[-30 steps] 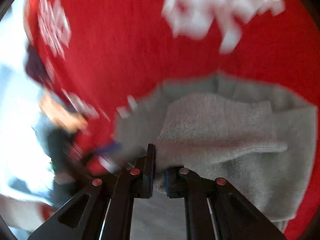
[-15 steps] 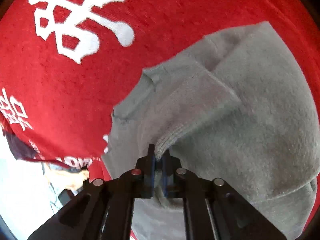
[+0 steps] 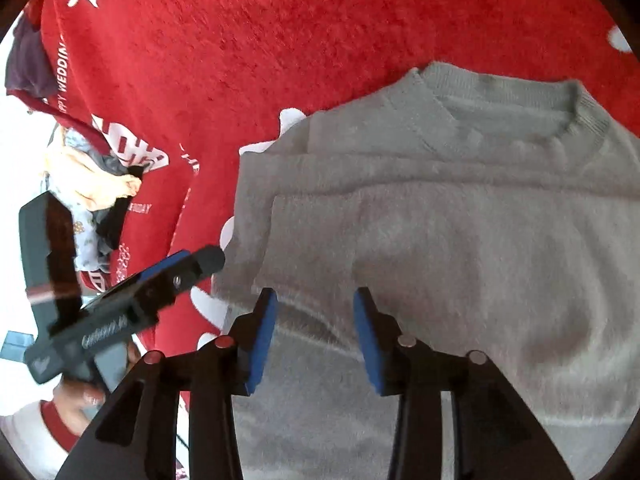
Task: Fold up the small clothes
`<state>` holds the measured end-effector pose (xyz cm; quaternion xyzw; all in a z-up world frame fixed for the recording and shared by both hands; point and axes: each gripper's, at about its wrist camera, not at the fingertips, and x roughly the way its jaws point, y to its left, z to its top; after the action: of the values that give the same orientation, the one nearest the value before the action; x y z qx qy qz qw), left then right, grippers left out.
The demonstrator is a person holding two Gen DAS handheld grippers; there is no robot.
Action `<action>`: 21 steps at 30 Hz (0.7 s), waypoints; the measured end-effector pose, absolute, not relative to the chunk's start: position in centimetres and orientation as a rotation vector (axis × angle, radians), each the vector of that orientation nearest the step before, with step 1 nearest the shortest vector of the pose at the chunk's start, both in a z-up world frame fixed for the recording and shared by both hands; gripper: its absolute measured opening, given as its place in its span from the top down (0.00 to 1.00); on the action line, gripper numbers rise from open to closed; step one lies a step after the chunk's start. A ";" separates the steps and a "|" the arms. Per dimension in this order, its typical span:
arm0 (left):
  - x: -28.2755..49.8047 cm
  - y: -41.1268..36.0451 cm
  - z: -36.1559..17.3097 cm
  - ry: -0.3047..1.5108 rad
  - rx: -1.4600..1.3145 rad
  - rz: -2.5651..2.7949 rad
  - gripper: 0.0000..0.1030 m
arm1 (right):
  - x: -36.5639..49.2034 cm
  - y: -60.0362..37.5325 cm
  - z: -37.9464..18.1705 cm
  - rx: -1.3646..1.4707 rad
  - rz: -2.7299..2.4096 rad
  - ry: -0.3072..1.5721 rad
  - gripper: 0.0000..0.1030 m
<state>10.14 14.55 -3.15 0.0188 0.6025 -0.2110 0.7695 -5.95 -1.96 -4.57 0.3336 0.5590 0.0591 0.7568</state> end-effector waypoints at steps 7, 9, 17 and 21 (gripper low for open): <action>9.3 11.4 -2.4 1.300 0.089 -0.516 0.19 | -16.0 -10.6 -4.0 0.889 -0.140 1.202 0.58; 9.0 9.9 -2.7 1.291 0.125 -0.509 0.19 | -20.4 -13.9 -4.3 0.999 -0.259 1.178 0.58; 8.7 6.1 -6.1 1.361 0.212 -0.401 0.19 | -28.6 -20.1 -7.7 1.377 -0.482 0.989 0.72; 8.1 5.4 -6.4 1.337 0.267 -0.385 0.19 | -26.8 -20.6 -6.8 1.329 -0.462 0.925 0.94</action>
<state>8.14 5.43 -6.43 0.1225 0.6138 -0.1766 0.7596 -26.79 -20.64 -6.76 0.5886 0.4097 -0.2047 0.6661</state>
